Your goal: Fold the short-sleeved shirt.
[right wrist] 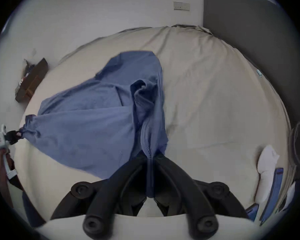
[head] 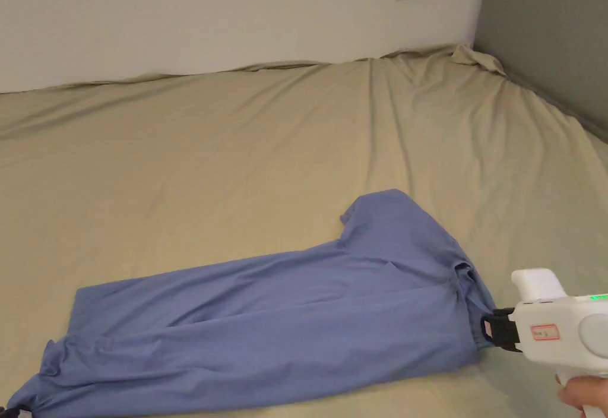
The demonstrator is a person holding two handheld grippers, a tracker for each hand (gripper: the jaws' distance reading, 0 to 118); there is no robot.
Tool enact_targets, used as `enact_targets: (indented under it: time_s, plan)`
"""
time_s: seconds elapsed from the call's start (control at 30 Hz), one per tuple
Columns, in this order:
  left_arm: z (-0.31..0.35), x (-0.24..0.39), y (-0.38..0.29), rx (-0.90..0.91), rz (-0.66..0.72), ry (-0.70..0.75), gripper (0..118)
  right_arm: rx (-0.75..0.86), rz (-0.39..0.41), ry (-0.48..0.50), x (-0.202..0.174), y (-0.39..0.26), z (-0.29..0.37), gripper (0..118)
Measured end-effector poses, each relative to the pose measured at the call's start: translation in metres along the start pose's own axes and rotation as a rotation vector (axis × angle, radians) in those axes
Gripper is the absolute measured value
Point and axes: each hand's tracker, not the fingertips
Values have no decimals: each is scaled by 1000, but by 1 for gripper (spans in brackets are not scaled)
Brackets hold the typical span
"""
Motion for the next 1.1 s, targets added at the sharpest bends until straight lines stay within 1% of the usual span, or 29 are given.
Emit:
enact_targets:
  time_s: [0.07,0.13,0.2,0.27,0.33,0.4,0.53,0.57,0.6,0.63,0.67,0.7,0.77,0.83,0.87,0.9,0.93,0.97,1.0,1.03,1.07,1.1]
  plan:
    - [9,-7,3,-3,-4,-16,3,-2,16,-9,1,0,19,5]
    - [21,-9,0,-11,-23,-3,3,-42,16,-27,-1,-3,37,5]
    - [31,-23,-4,-26,-8,-13,3,-43,28,-15,-1,-11,53,5]
    - [40,-32,-12,-53,24,-23,3,-100,38,-17,-12,-21,65,5]
    - [46,-38,-25,-101,-9,-1,3,-145,70,-25,-18,-36,69,5]
    - [53,-41,-42,-150,-51,32,3,-197,89,-39,-17,-50,67,5]
    - [54,-49,-70,-201,-60,43,3,-247,62,-38,-14,-70,58,5]
    - [52,-50,-76,-212,-76,68,3,-262,69,-51,-16,-75,51,5]
    - [45,-50,-79,-226,-104,86,3,-278,99,-89,-18,-79,39,5]
    - [34,-51,-81,-240,-143,108,3,-301,116,-107,-15,-82,25,5]
    - [21,-54,-84,-265,-166,131,3,-321,104,-110,-11,-85,12,5]
    - [11,-58,-87,-287,-158,140,3,-300,97,-97,-12,-85,11,5]
    - [18,-60,-78,-245,-56,95,3,-293,129,-109,-11,-79,16,5]
    - [9,-69,-81,-264,-75,104,3,-271,185,-130,-12,-87,11,5]
    - [7,-67,-84,-248,-148,123,5,-259,194,-132,-12,-91,9,5]
    - [8,-65,-87,-225,-159,132,9,-251,180,-131,-12,-93,11,5]
    - [10,-65,-86,-214,-160,127,23,-233,124,-131,-10,-93,13,10]
    - [17,-61,-86,-200,-158,104,54,-231,79,-115,-7,-92,15,17]
    - [23,-58,-82,-203,-93,47,98,-228,92,-114,-4,-89,19,38]
    - [32,-56,-79,-204,-49,43,118,-229,81,-83,-3,-85,25,93]
    - [44,-53,-73,-190,-17,52,118,-247,74,-87,-2,-79,36,118]
    - [71,-48,-69,-50,-15,17,118,-206,73,-105,-3,-76,52,118]
